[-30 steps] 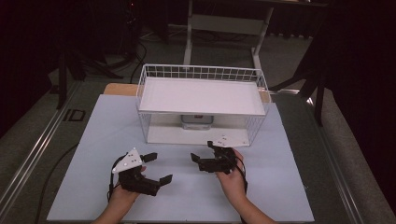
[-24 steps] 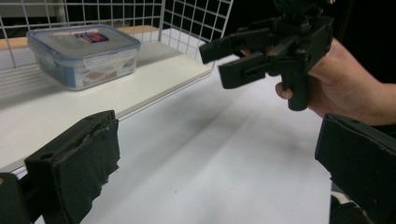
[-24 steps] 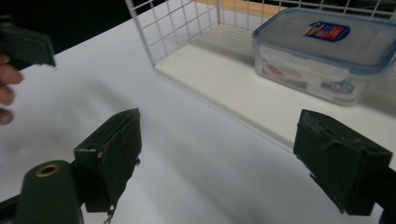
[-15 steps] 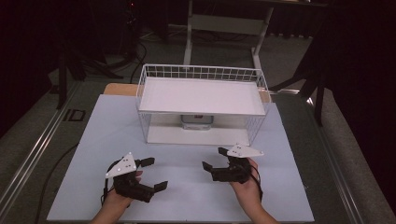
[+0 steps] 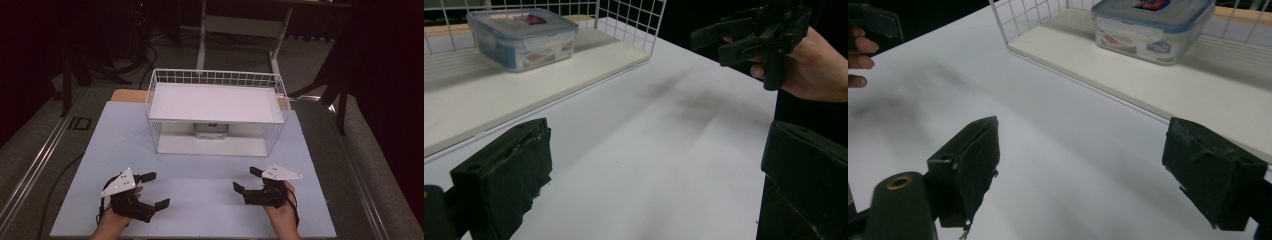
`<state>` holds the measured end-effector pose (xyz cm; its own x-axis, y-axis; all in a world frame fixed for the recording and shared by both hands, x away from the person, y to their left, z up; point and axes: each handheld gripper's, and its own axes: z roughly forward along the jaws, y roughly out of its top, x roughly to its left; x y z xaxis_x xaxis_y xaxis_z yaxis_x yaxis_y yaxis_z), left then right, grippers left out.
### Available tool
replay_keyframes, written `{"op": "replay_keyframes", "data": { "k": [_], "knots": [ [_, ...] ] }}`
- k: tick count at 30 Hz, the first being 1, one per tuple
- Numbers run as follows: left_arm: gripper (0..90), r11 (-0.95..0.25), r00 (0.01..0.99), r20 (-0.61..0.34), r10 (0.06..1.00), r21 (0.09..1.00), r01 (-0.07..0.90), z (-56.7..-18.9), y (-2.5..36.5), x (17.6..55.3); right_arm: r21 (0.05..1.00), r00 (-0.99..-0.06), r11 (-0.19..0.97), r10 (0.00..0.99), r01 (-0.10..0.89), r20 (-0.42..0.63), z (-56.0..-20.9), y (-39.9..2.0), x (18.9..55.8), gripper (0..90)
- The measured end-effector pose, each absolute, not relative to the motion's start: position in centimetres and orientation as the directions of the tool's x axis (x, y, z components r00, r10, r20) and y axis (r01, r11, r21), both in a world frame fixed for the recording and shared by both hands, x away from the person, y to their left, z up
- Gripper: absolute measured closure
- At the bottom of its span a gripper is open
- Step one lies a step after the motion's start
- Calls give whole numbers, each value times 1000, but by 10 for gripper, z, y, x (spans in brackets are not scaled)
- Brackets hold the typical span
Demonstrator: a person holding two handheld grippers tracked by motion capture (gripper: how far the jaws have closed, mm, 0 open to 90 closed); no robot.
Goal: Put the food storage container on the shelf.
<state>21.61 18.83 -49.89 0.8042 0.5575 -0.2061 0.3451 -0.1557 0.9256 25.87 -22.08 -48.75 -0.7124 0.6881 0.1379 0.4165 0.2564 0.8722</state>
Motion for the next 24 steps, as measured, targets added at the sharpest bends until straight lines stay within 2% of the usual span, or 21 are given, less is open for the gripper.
{"op": "replay_keyframes", "data": {
  "k": [7, 14, 24],
  "knots": [
    [9, -155, 801, -200, 564, 927, 341, -501, 196, 210, 882, -719, 245, 681, 403, 139, -489, -232, 252, 153],
    [9, -145, 794, -199, 574, 930, 338, -510, 200, 209, 886, -743, 285, 663, 366, 93, -497, -240, 252, 153],
    [9, -154, 788, -181, 589, 932, 329, -514, 205, 211, 875, -732, 280, 671, 396, 117, -505, -247, 262, 152]
  ]
}}
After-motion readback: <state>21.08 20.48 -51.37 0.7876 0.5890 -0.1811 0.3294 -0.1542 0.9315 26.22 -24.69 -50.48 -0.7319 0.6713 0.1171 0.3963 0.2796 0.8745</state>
